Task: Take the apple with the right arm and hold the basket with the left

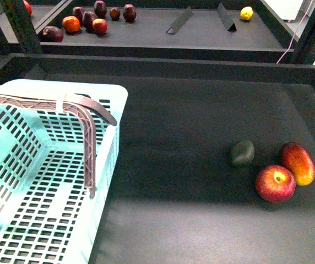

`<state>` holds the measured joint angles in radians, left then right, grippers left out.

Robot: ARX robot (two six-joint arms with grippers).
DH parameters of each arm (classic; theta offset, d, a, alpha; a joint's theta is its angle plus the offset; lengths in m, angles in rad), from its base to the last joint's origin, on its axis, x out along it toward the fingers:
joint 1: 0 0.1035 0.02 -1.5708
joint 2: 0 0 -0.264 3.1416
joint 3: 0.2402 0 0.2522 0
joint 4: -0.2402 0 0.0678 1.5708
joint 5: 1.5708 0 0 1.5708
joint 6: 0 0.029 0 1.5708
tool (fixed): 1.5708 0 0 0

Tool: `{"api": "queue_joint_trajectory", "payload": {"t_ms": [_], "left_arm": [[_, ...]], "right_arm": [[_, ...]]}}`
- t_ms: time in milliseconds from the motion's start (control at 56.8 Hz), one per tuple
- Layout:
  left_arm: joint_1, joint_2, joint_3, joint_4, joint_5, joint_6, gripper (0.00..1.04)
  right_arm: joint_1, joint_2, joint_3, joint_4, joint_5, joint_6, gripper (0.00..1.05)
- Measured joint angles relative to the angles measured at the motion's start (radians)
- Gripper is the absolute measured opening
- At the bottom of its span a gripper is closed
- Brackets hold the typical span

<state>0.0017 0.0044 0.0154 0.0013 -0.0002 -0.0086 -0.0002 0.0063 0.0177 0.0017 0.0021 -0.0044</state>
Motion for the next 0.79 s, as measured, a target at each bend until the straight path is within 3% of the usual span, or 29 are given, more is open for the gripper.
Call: {"api": "queue_joint_trajectory", "payload": {"t_ms": [528,599,669,793], "left_arm": [[-0.001,0.001,0.000,-0.002,-0.007,-0.003,0.98],[-0.103,0.119,0.064,-0.156,-0.256,-0.120,0.98],[-0.203,0.275,0.103,-0.139,-0.406,-0.245,0.98],[-0.262,0.514,0.183,0.016,-0.420,-0.394,0.98]], "right_arm": [[0.000,0.000,0.000,0.000,0.000,0.000,0.96],[0.000,0.000,0.000,0.000,0.001,0.000,0.96],[0.000,-0.001,0.000,0.000,0.000,0.000,0.96],[0.000,-0.001,0.000,0.000,0.000,0.000,0.96]]}}
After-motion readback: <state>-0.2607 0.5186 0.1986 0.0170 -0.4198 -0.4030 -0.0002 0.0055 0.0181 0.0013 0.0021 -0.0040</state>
